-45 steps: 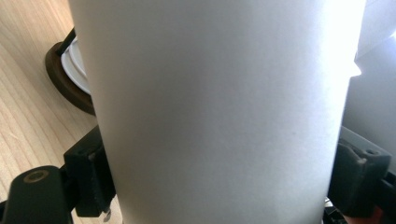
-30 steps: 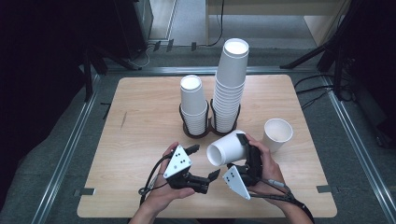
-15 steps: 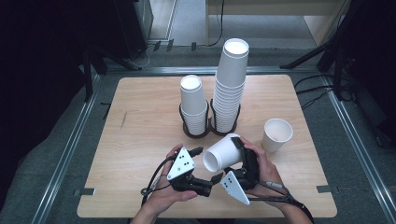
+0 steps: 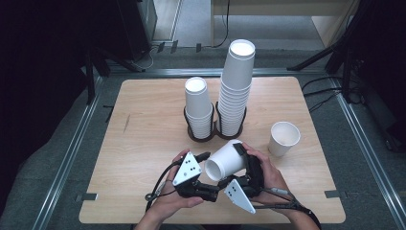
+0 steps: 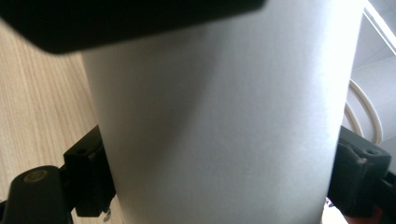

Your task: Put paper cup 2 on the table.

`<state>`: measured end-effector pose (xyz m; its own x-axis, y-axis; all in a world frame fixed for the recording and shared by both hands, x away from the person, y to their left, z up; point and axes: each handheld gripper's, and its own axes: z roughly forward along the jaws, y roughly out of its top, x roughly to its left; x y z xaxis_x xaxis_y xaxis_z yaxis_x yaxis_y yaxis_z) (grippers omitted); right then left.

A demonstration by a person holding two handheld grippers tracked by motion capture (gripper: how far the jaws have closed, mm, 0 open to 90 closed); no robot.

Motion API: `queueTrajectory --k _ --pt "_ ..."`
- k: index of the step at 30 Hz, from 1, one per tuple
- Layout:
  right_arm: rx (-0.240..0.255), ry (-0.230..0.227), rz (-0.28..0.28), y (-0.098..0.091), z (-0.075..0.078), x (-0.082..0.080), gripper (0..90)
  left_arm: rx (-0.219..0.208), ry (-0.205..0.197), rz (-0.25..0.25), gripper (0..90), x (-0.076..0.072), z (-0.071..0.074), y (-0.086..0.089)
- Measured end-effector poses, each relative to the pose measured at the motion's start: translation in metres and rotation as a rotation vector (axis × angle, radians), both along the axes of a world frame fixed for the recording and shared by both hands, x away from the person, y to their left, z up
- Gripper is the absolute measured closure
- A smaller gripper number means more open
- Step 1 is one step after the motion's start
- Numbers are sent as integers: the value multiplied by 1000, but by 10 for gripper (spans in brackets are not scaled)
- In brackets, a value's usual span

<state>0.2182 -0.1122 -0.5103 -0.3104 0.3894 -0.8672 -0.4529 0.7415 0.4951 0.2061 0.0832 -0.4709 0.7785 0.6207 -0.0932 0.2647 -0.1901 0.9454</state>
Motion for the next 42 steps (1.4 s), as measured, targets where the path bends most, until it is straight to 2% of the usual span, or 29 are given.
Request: queueTrajectory --k 14,20,33,42 --pt "-11 10 24 3 -1 -3 131 -4 17 5 69 1 1 -1" --pt "-17 15 29 3 -1 -4 131 -5 18 9 120 -1 1 -2" --pt "-26 15 35 3 -2 -4 131 31 5 36 187 -4 3 -6" --pt "-25 22 40 3 -3 -4 130 29 12 33 197 -4 3 -5"
